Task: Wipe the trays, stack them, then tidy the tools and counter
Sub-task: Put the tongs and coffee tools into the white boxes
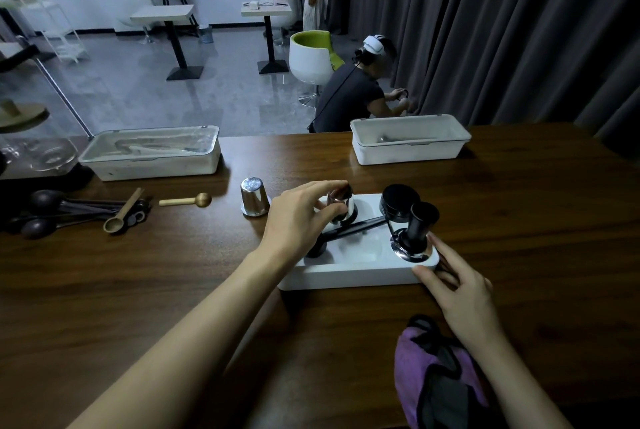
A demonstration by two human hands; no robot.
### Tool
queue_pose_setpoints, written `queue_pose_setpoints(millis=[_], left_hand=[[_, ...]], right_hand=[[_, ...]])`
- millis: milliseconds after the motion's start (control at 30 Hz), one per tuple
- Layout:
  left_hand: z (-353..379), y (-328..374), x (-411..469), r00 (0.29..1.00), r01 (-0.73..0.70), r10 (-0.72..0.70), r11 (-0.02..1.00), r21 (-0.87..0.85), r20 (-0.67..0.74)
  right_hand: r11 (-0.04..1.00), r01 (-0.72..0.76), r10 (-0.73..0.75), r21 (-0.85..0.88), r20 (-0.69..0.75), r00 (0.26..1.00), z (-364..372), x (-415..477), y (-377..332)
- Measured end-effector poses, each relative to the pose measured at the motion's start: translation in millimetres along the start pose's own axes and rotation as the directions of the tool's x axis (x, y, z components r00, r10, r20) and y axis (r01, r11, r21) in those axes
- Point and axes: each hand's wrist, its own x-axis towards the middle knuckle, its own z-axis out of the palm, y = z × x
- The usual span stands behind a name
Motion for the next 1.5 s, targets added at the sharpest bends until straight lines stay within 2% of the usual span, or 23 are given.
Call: queue_pose_setpoints(millis=[1233, 1400, 1500], left_hand=[[14, -3, 1, 0.990, 0.026, -0.038, 0.996, 0.090, 0.135], [14, -9, 2, 0.983, 0.066, -0.073, 0.997, 0.049, 0.169], [9, -12, 1, 0.965, 0.109, -0.102, 0.994, -0.017, 0.242]], right_hand=[[1.000, -0.022, 0.022, 0.001, 0.003, 1.000, 0, -2, -3], [1.000, -0.025, 0.025, -0.003, 0.007, 1.000, 0, -1, -5], [0.999, -0.029, 0.029, -0.017, 0.002, 1.000, -1, -1, -6]])
